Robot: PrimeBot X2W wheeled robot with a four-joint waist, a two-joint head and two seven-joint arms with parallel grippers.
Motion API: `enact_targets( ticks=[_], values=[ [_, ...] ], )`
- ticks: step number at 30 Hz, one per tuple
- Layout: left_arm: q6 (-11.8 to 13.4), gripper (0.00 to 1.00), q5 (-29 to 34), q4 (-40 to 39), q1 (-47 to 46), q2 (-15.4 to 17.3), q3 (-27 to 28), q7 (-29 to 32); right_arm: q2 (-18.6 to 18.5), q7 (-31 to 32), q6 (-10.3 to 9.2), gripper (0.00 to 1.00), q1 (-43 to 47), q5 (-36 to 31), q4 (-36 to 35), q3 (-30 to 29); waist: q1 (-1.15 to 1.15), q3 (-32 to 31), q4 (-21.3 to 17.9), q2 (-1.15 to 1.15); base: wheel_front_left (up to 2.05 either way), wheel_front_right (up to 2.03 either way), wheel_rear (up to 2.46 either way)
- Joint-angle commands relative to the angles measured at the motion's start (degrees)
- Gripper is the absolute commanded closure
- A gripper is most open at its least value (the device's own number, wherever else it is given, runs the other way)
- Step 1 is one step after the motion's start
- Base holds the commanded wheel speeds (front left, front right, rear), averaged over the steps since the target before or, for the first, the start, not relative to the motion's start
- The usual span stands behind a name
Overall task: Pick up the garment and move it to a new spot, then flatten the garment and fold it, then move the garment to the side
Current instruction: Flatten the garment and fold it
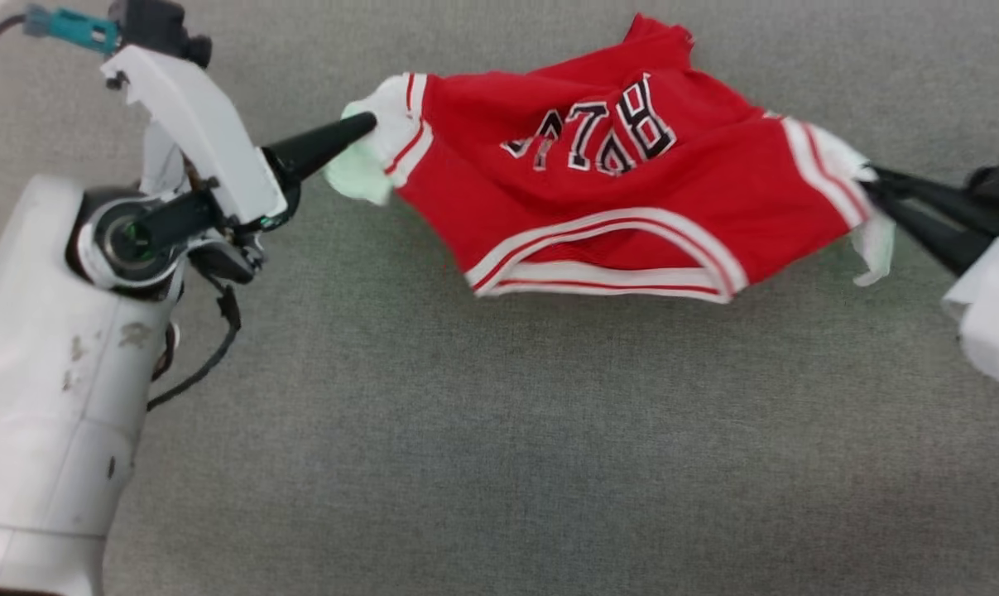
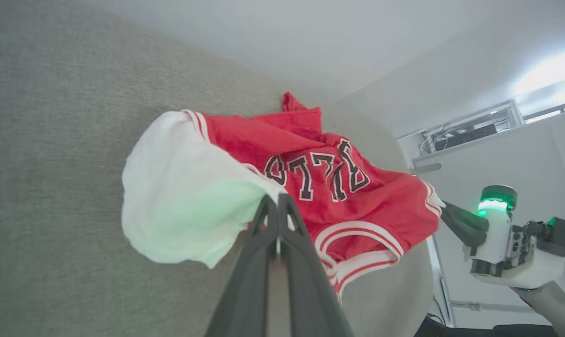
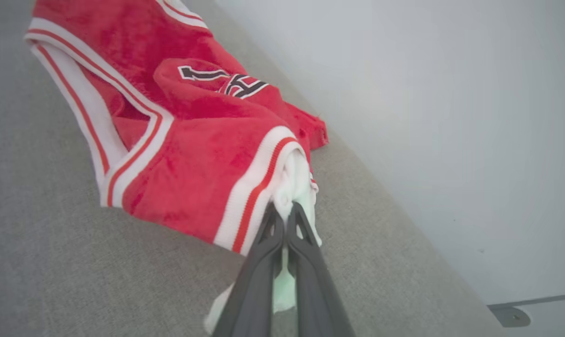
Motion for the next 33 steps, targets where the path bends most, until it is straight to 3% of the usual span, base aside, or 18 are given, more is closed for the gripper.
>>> enact_targets(
  ticks=[1,4,8,11,15,20,24,29,33],
  values=[
    [-0.2,1.0,-0.6,-1.3,1.2,0.6,0.6,-0.5,-0.7,-0.2,-0.1,1.0,0.9,1.1,-0.5,-1.3,0.0,-1.0,-0.4,0.0,0.0,0.0,0.0],
    [-0.2,1.0,-1.0,-4.7,1.7,0.4,1.5,-3.1,-1.6,0.4,-0.1,1.0,1.3,2.7,-0.7,-5.0,0.0,-0.5,-0.7,0.0,0.0,0.0,0.0],
    [0.8,1.0,1.7,-3.2,-3.7,-2.2,2.9,-9.8,1.8,0.3,-0.11,1.0,-1.9,7.4,3.8,-12.0,0.0,1.6,-1.4,0.0,0.0,0.0,0.0],
    [3.0,1.0,6.0,1.4,-10.7,-4.4,3.1,-16.2,7.1,1.1,-0.1,1.0,-7.2,9.5,10.6,-17.5,0.0,4.1,-2.1,0.0,0.0,0.0,0.0],
    [4.0,1.0,12.8,8.5,-22.6,-7.3,1.8,-25.6,14.7,2.7,-0.1,1.0,-17.8,9.6,20.1,-22.5,0.0,7.6,-3.3,0.0,0.0,0.0,0.0],
    [3.3,1.0,17.1,17.3,-37.8,-9.5,3.5,-38.0,22.4,0.2,-0.09,1.0,-32.4,5.6,31.9,-26.9,0.0,10.3,-4.6,0.0,0.0,0.0,0.0],
    [2.1,1.0,16.6,22.9,-46.9,-10.7,6.2,-46.3,27.2,-4.6,-0.09,1.0,-41.3,2.1,40.8,-29.9,0.0,10.2,-5.3,0.0,0.0,0.0,0.0],
    [0.6,1.0,15.2,27.3,-50.0,-11.2,7.1,-48.9,30.1,-6.0,-0.09,1.0,-44.0,0.6,45.6,-29.0,0.0,9.4,-5.3,0.0,0.0,0.0,0.0],
    [-0.2,1.0,12.9,29.5,-46.1,-11.3,6.4,-46.2,29.5,-6.2,-0.09,1.0,-40.0,1.4,45.7,-25.7,0.0,8.4,-4.8,0.0,0.0,0.0,0.0]
  ],
)
